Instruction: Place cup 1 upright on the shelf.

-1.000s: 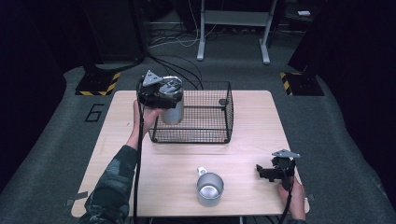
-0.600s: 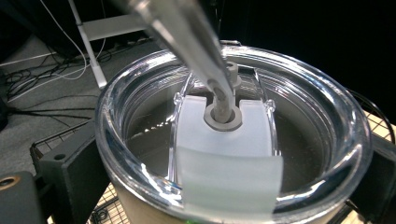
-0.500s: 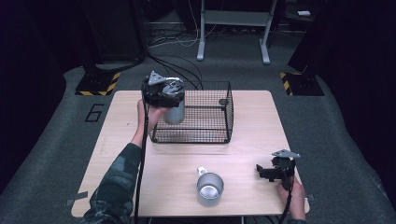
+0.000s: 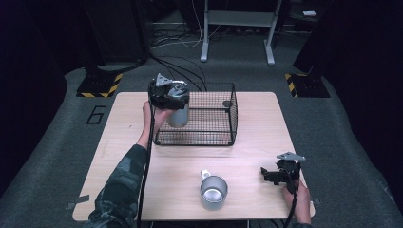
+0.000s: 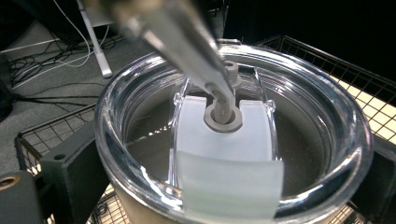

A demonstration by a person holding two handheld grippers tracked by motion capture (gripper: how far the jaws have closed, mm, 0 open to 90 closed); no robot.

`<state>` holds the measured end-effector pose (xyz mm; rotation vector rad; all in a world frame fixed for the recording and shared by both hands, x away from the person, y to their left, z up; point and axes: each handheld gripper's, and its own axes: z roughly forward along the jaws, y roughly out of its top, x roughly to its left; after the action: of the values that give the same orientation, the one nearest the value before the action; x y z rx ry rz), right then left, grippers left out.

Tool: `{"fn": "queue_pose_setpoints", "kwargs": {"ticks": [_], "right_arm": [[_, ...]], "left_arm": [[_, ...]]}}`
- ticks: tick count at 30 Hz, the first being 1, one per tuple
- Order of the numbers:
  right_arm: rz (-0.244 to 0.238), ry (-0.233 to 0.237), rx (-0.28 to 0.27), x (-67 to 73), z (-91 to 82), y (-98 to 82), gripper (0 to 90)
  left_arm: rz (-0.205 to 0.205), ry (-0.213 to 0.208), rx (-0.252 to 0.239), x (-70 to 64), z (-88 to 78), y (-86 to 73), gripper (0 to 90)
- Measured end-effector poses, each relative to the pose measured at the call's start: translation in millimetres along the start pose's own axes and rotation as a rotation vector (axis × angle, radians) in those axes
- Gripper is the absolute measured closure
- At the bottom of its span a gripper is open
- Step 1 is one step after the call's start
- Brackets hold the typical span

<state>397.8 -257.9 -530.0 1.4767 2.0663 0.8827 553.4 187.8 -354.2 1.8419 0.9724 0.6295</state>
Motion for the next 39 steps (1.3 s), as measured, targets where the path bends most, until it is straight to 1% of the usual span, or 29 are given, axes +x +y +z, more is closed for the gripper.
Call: {"fn": "queue_pose_setpoints", "kwargs": {"ticks": [3, 9, 10, 11, 12, 22, 23, 25, 29, 30, 34, 39], "right_arm": [[0.001, 0.0, 0.001, 0.1, -0.1, 0.0, 0.0], [-0.001, 0.0, 0.0, -0.1, 0.0, 0.0, 0.0], [-0.001, 0.0, 0.0, -0.1, 0.0, 0.0, 0.0], [-0.001, 0.0, 0.0, -0.1, 0.0, 0.0, 0.0], [-0.001, 0.0, 0.0, -0.1, 0.0, 0.0, 0.0], [-0.001, 0.0, 0.0, -0.1, 0.0, 0.0, 0.0], [-0.001, 0.0, 0.0, -0.1, 0.0, 0.0, 0.0], [-0.001, 0.0, 0.0, -0.1, 0.0, 0.0, 0.0], [0.0, 0.0, 0.0, 0.0, 0.0, 0.0, 0.0], [-0.001, 0.0, 0.0, -0.1, 0.0, 0.0, 0.0], [-0.011, 0.002, 0.002, -0.7, -0.4, -0.3, 0.0], [-0.011, 0.002, 0.002, -0.7, -0.4, -0.3, 0.0]], "left_arm": [[0.008, 0.004, 0.012, -0.6, 4.5, -1.1, 3.9], [0.003, 0.005, 0.03, -0.7, 12.5, -4.0, 3.9], [0.005, 0.001, 0.039, -0.3, 12.9, -4.1, 3.9], [0.001, 0.004, 0.036, -0.5, 14.3, -4.8, 3.9], [0.0, 0.002, 0.045, -0.3, 15.1, -5.1, 3.9], [-0.005, 0.016, 0.07, 0.6, 25.9, -10.1, 3.9], [-0.003, 0.015, 0.079, 1.1, 26.2, -10.1, 3.9], [-0.013, 0.018, 0.072, 1.4, 28.3, -11.3, 3.9], [-0.014, 0.017, 0.083, 2.0, 31.9, -13.3, 3.9], [-0.02, 0.02, 0.082, 1.8, 33.2, -14.3, 3.9], [-0.018, 0.028, 0.093, 2.5, 35.6, -17.9, 3.9], [-0.03, 0.036, 0.098, 4.3, 38.7, -23.5, 3.9]]}}
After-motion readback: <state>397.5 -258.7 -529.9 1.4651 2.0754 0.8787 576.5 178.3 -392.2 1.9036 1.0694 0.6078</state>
